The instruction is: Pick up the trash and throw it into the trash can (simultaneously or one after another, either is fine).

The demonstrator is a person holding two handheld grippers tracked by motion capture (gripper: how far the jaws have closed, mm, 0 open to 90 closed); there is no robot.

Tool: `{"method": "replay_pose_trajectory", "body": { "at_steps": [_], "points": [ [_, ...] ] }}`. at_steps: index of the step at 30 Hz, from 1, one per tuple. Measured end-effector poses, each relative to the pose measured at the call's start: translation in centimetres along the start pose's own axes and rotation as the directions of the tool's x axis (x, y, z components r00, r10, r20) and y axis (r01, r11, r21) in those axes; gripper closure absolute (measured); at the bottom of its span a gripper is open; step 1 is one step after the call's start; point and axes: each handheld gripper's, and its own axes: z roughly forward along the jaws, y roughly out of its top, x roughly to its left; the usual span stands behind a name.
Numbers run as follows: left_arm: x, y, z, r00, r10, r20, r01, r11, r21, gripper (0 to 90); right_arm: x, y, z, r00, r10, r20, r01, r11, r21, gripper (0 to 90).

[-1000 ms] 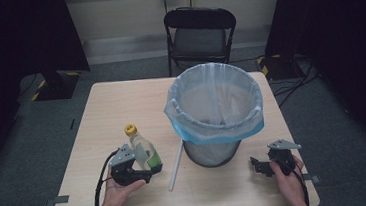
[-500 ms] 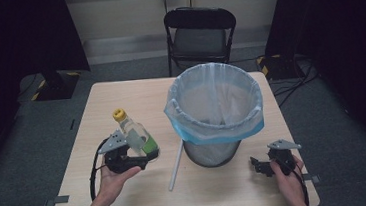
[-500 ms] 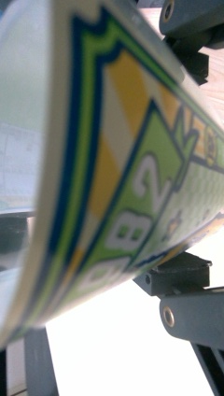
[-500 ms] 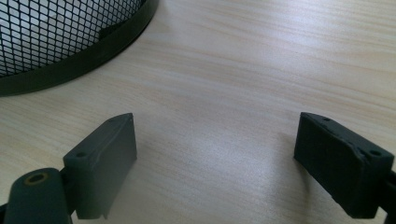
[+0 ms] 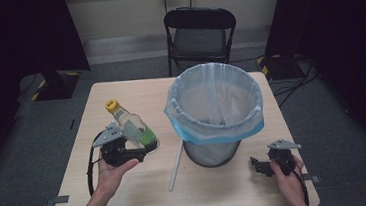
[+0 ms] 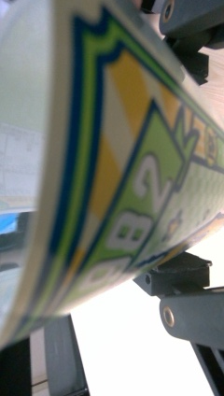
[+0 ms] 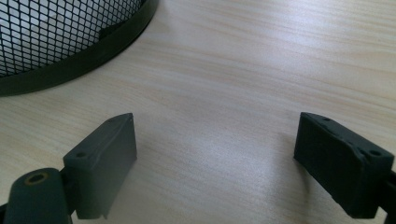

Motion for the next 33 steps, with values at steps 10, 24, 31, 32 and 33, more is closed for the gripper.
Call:
{"method": "replay_pose_trajectory", "body": {
  "at_steps": [10, 24, 31, 32, 33],
  "points": [
    [-0.7, 2.9, -0.2, 0.9989, 0.036, 0.029, -0.035, 0.9988, -0.034, 27.9, 0.0, 0.0, 0.0, 1.0, 0.0, 0.0, 0.0, 1.0, 0.0, 12.0],
    [-0.9, 7.7, -0.3, 0.9965, 0.078, 0.032, -0.073, 0.9898, -0.122, 27.9, 0.0, 0.0, 0.0, 1.0, 0.0, 0.0, 0.0, 1.0, 0.0, 12.0],
    [-0.7, 9.9, -0.2, 0.9955, 0.092, 0.023, -0.088, 0.9862, -0.141, 27.9, 0.0, 0.0, 0.0, 1.0, 0.0, 0.0, 0.0, 1.0, 0.0, 12.0],
    [-0.7, 10.2, -0.2, 0.9954, 0.092, 0.024, -0.088, 0.9855, -0.145, 27.9, 0.0, 0.0, 0.0, 1.0, 0.0, 0.0, 0.0, 1.0, 0.0, 12.0],
    [-0.7, 10.5, -0.2, 0.9952, 0.095, 0.025, -0.09, 0.9847, -0.15, 27.9, 0.0, 0.0, 0.0, 1.0, 0.0, 0.0, 0.0, 1.0, 0.0, 12.0]
  ]
}}
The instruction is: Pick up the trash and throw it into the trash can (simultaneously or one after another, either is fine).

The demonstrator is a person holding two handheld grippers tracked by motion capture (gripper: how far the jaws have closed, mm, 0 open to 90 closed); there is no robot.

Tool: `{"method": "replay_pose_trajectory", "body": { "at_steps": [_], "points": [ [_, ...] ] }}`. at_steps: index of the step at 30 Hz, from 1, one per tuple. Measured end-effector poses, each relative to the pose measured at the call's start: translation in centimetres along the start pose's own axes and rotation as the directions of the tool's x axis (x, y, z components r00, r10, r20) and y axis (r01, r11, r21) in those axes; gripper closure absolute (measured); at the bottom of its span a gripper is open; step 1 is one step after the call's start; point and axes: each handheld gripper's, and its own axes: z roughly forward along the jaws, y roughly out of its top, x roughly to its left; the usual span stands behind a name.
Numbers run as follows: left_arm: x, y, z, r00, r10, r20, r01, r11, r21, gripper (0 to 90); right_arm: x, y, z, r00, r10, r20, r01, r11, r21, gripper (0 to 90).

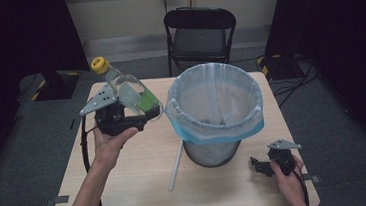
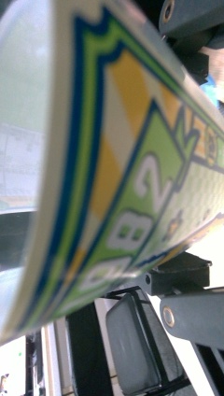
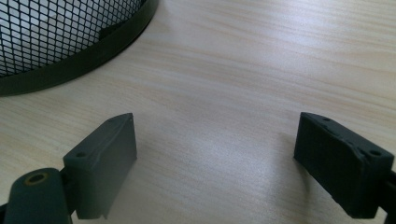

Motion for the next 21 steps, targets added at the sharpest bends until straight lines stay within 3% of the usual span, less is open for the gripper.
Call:
{"method": "replay_pose_trajectory", "body": {
  "at_steps": [12, 17, 21],
  "points": [
    [-0.2, 3.6, 1.7, 0.9993, 0.031, 0.019, -0.03, 0.9988, -0.039, 27.9, 0.0, 0.0, 0.0, 1.0, 0.0, 0.0, 0.0, 1.0, 0.0, 12.0],
    [-0.6, 4.5, 3.0, 0.998, 0.007, 0.063, -0.003, 0.9979, -0.064, 27.9, 0.0, 0.0, 0.0, 1.0, 0.0, 0.0, 0.0, 1.0, 0.0, 12.0],
    [-1.1, 5.6, 4.7, 0.9959, 0.013, 0.089, -0.009, 0.9986, -0.052, 27.9, 0.0, 0.0, 0.0, 1.0, 0.0, 0.0, 0.0, 1.0, 0.0, 12.0]
  ]
}}
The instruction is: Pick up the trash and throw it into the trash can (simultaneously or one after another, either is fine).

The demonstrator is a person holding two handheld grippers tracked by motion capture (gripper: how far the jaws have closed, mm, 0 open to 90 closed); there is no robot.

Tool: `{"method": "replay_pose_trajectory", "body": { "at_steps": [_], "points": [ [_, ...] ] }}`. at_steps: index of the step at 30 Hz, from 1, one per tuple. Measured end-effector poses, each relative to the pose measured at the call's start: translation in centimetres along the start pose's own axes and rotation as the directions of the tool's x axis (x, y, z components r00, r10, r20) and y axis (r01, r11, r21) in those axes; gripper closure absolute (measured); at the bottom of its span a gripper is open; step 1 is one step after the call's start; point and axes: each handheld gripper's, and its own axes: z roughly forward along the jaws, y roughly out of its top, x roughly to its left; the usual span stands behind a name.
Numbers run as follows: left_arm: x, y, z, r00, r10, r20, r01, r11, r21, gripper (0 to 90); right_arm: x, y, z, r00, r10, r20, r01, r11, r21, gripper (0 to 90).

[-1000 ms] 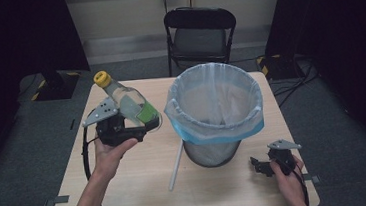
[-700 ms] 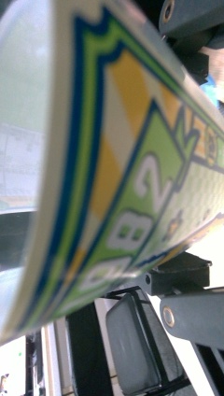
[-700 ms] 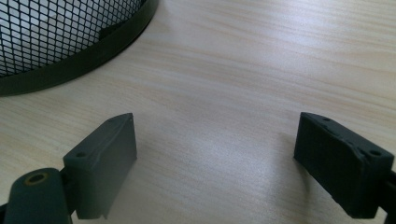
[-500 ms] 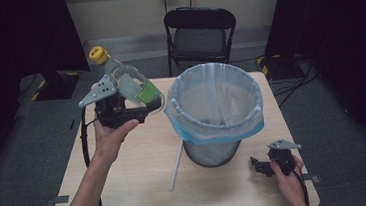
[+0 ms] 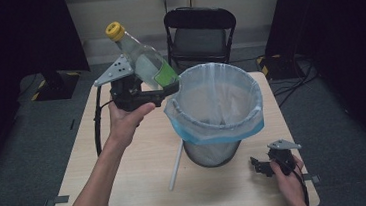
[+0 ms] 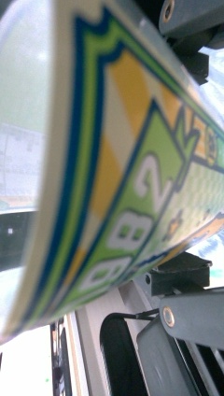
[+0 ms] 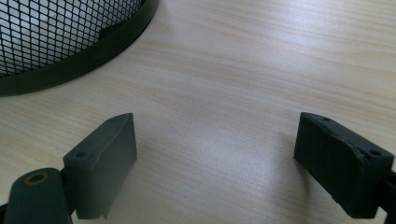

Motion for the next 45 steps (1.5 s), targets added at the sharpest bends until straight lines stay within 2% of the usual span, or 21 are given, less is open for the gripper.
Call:
{"method": "replay_pose_trajectory", "body": {
  "at_steps": [2, 5, 7, 8, 12, 20, 22, 28, 31, 33, 35, 38, 40, 41, 43, 44, 45],
  "points": [
    [0.0, 0.4, 0.5, 0.9998, 0.02, 0.004, -0.02, 0.9998, 0.007, 27.9, 0.0, 0.0, 0.0, 1.0, 0.0, 0.0, 0.0, 1.0, 0.0, 12.0],
    [-0.2, 0.6, 1.3, 0.9994, -0.006, 0.033, 0.006, 1.0, 0.005, 27.9, 0.0, 0.0, 0.0, 1.0, 0.0, 0.0, 0.0, 1.0, 0.0, 12.0],
    [-0.1, 0.6, 1.7, 0.999, -0.007, 0.043, 0.007, 0.9999, 0.01, 27.9, 0.0, 0.0, 0.0, 1.0, 0.0, 0.0, 0.0, 1.0, 0.0, 12.0],
    [0.0, 0.6, 2.3, 0.9988, -0.006, 0.048, 0.004, 0.9994, 0.033, 27.9, 0.0, 0.0, 0.0, 1.0, 0.0, 0.0, 0.0, 1.0, 0.0, 12.0],
    [0.1, 0.3, 3.7, 0.9981, -0.01, 0.061, 0.006, 0.9975, 0.07, 27.8, 0.0, 0.0, 0.0, 1.0, 0.0, 0.0, 0.0, 1.0, 0.0, 12.0],
    [0.1, 0.3, 5.4, 0.9952, -0.031, 0.093, 0.02, 0.9934, 0.113, 27.7, 0.0, 0.0, 0.0, 1.0, -0.001, 0.0, 0.001, 1.0, 0.0, 12.0],
    [-0.1, 0.5, 5.9, 0.9899, -0.051, 0.132, 0.033, 0.99, 0.137, 27.7, 0.0, 0.0, 0.0, 1.0, -0.001, 0.0, 0.001, 1.0, 0.0, 12.0],
    [-0.5, 0.9, 7.1, 0.9844, -0.06, 0.166, 0.033, 0.9862, 0.162, 27.6, 0.0, 0.0, 0.0, 1.0, -0.002, -0.001, 0.002, 1.0, 0.0, 12.0],
    [-0.6, 1.0, 7.4, 0.9844, -0.067, 0.163, 0.04, 0.9855, 0.165, 27.6, 0.0, 0.0, 0.0, 1.0, -0.002, 0.0, 0.002, 1.0, -0.001, 12.0],
    [-0.6, 1.2, 7.7, 0.9799, -0.085, 0.18, 0.054, 0.984, 0.17, 27.0, 0.0, 0.0, 0.0, 1.0, -0.002, -0.001, 0.002, 1.0, -0.001, 12.0],
    [-0.6, 1.3, 7.8, 0.9787, -0.08, 0.189, 0.045, 0.9822, 0.182, 25.3, 0.0, 0.0, 0.0, 1.0, -0.002, -0.002, 0.002, 1.0, 0.0, 12.0],
    [-0.9, 1.3, 8.1, 0.9824, -0.069, 0.173, 0.033, 0.979, 0.201, 24.8, 0.0, 0.0, 0.0, 1.0, -0.002, -0.002, 0.002, 1.0, 0.0, 12.0],
    [-1.1, 1.1, 8.5, 0.9818, -0.058, 0.181, 0.016, 0.9738, 0.227, 24.3, 0.0, 0.0, 0.0, 1.0, -0.002, -0.001, 0.002, 1.0, -0.001, 12.1],
    [-1.2, 0.9, 8.8, 0.9799, -0.071, 0.186, 0.026, 0.9729, 0.23, 23.3, 0.0, 0.0, 0.0, 1.0, -0.003, -0.002, 0.003, 1.0, -0.002, 12.1],
    [-1.2, 0.8, 9.0, 0.9797, -0.069, 0.188, 0.023, 0.9718, 0.235, 21.4, 0.0, 0.0, 0.0, 1.0, -0.003, -0.002, 0.003, 1.0, -0.001, 12.1],
    [-1.1, 0.7, 9.2, 0.9827, -0.061, 0.175, 0.016, 0.9682, 0.25, 20.4, 0.0, 0.0, 0.0, 1.0, -0.003, -0.002, 0.003, 1.0, -0.002, 12.1],
    [-1.1, 0.7, 9.2, 0.9827, -0.061, 0.175, 0.016, 0.9682, 0.25, 19.9, 0.0, 0.0, 0.0, 1.0, -0.003, -0.002, 0.003, 1.0, -0.002, 12.1]
  ]
}}
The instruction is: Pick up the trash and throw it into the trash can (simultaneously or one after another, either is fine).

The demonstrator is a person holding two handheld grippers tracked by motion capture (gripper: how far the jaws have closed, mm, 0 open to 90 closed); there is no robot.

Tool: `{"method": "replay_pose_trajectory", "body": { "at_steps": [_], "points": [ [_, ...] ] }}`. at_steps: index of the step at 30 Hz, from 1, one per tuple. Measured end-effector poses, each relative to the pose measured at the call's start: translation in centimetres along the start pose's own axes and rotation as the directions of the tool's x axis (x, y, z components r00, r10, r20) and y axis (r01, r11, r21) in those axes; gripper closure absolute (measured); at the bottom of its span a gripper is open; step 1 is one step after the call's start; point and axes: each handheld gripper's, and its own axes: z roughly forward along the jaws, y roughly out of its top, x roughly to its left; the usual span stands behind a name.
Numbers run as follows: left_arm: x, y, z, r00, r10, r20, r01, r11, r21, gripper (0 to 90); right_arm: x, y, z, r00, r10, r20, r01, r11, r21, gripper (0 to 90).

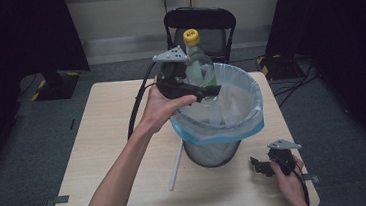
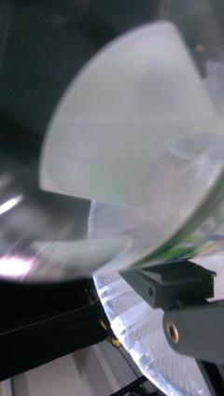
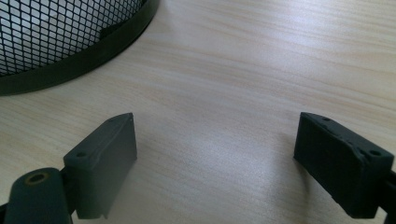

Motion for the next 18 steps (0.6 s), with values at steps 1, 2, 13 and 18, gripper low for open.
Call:
{"method": "replay_pose_trajectory", "body": {
  "at_steps": [1, 2, 13, 18],
  "points": [
    [0.0, -0.1, 0.1, 1.0, -0.007, -0.007, 0.007, 0.9999, 0.01, 19.9, 0.0, 0.0, 0.0, 1.0, 0.0, 0.0, 0.0, 1.0, 0.0, 12.1],
    [-0.1, -0.2, 0.4, 0.9998, -0.015, -0.014, 0.016, 0.9997, 0.02, 19.0, 0.0, 0.0, 0.0, 1.0, 0.0, 0.0, 0.0, 1.0, 0.0, 12.1],
    [-0.5, 1.1, -0.8, 0.9999, 0.006, -0.015, -0.007, 0.9994, -0.034, 21.4, 0.0, 0.0, 0.0, 0.9999, -0.009, -0.005, 0.009, 1.0, -0.001, 12.9],
    [-0.2, 0.6, -1.2, 0.9999, -0.003, -0.014, 0.002, 0.9981, -0.061, 19.9, -0.1, 0.0, 0.0, 0.9999, -0.007, -0.007, 0.007, 1.0, -0.002, 12.8]
  ]
}}
